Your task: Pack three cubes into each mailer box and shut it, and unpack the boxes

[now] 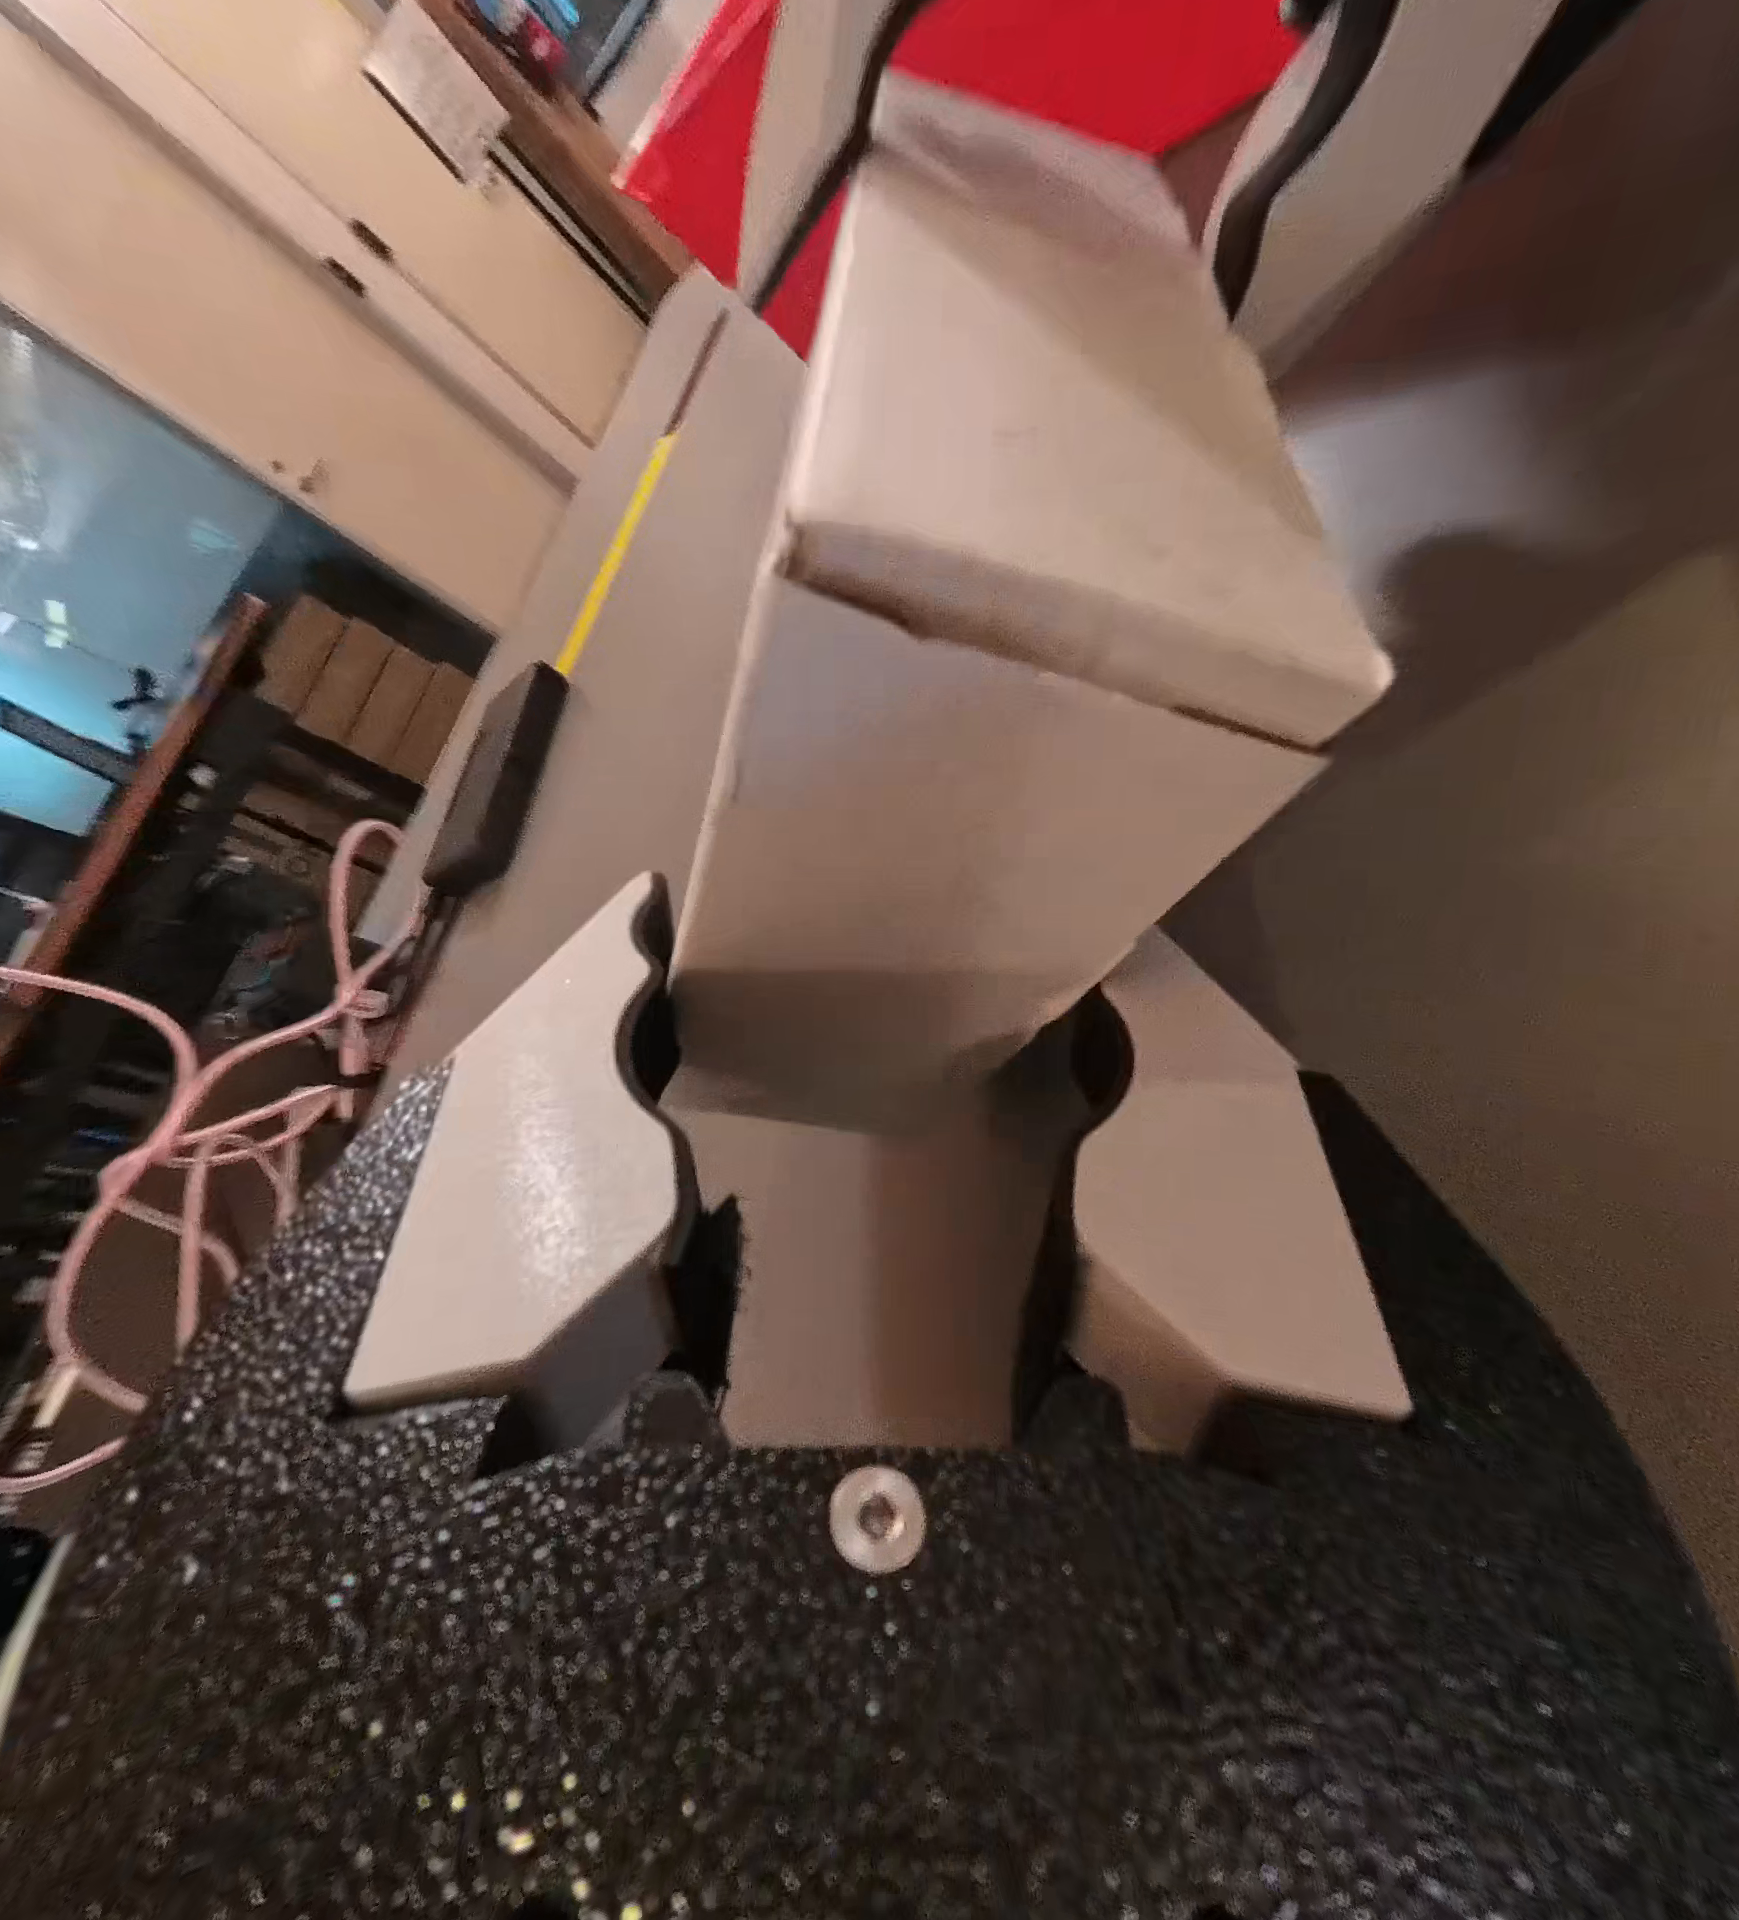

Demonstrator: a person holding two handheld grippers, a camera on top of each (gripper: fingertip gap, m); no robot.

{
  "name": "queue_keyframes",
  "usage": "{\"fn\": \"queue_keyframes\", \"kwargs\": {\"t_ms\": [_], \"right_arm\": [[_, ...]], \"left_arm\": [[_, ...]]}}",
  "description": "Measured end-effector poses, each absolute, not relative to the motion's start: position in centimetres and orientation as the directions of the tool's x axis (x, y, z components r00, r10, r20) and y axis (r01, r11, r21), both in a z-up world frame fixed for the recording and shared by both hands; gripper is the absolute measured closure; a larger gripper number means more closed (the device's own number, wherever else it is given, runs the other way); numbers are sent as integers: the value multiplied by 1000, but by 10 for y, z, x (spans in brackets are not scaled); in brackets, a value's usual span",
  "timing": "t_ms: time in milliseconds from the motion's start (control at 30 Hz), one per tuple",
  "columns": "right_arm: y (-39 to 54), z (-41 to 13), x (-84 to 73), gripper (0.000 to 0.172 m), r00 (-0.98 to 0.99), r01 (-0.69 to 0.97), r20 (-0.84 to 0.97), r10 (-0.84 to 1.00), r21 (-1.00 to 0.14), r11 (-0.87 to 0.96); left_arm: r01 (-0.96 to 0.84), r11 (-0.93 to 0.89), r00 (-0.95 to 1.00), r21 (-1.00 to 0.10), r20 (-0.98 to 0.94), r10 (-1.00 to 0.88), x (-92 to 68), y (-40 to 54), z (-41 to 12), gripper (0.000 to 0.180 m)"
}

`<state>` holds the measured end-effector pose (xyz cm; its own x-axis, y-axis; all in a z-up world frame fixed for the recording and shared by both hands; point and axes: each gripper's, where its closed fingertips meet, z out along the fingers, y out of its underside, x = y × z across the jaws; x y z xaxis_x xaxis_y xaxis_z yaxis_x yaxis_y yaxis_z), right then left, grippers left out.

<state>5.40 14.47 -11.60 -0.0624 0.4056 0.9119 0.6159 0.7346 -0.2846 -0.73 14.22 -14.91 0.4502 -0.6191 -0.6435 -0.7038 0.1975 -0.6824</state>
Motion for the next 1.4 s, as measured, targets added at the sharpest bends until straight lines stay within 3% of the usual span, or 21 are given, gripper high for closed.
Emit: {"fn": "queue_keyframes", "kwargs": {"t_ms": [167, 467, 600, 667, 733, 833, 1400], "right_arm": [[126, -100, 55, 107, -19, 497, 873, 487, -414, 763], [106, -75, 56, 121, -15, 429, 907, 422, -375, 822], [105, -84, 53, 145, -63, 455, 919, 389, -321, 831], [105, -85, 52, 149, -69, 461, 923, 379, -308, 832], [105, -86, 50, 149, -65, 457, 921, 385, -315, 831], [104, -84, 50, 149, -61, 455, 920, 388, -321, 831], [117, -66, 58, 150, 8, 504, 950, 313, -274, 819]], "left_arm": [[-647, 104, 468, -756, -501, -728, -4, 136, -158, 109], [-570, -10, 485, -822, -326, -812, -3, 127, -160, 113], [-549, -19, 504, -836, -312, -806, -4, 128, -159, 113], [-531, -21, 530, -847, -312, -788, -2, 132, -155, 88], [-508, 16, 536, -861, -331, -777, 4, 133, -149, 83], [-535, 69, 553, -842, -411, -724, 3, 139, -146, 99], [-552, 101, 469, -828, -409, -783, 20, 125, -146, 105]]}}
